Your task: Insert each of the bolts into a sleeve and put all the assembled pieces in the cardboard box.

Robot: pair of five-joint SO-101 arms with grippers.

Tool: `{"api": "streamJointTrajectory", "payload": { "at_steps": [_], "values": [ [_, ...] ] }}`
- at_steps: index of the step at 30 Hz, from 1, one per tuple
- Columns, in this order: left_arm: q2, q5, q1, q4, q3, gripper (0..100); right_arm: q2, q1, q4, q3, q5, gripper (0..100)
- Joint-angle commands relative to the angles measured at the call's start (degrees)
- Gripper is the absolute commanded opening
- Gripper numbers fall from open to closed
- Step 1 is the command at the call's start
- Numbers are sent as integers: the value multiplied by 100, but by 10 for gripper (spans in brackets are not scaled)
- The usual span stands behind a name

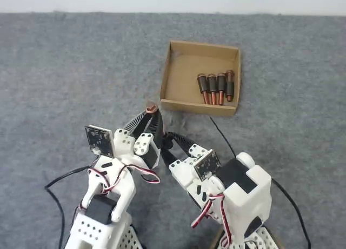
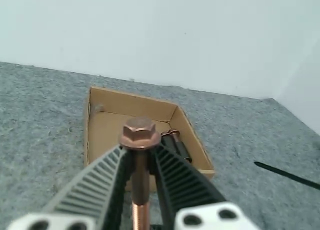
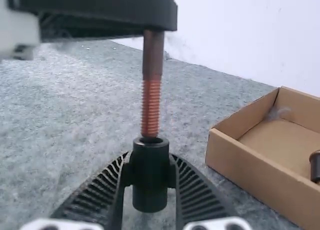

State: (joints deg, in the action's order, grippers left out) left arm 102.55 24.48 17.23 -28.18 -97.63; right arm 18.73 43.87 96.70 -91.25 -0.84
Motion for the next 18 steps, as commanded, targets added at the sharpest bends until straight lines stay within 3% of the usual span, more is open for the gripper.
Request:
{"api": "streamJointTrajectory", "payload": {
  "at_steps": [1,10,18],
  "values": [
    [53,-62,53,185,110,11,-92,13,251,-114,-44,7],
    [-879,-70,193,958,75,11,-66,13,242,-105,-79,7],
    [-958,-88,193,993,75,11,-75,13,242,-132,-88,7]
  ]
}}
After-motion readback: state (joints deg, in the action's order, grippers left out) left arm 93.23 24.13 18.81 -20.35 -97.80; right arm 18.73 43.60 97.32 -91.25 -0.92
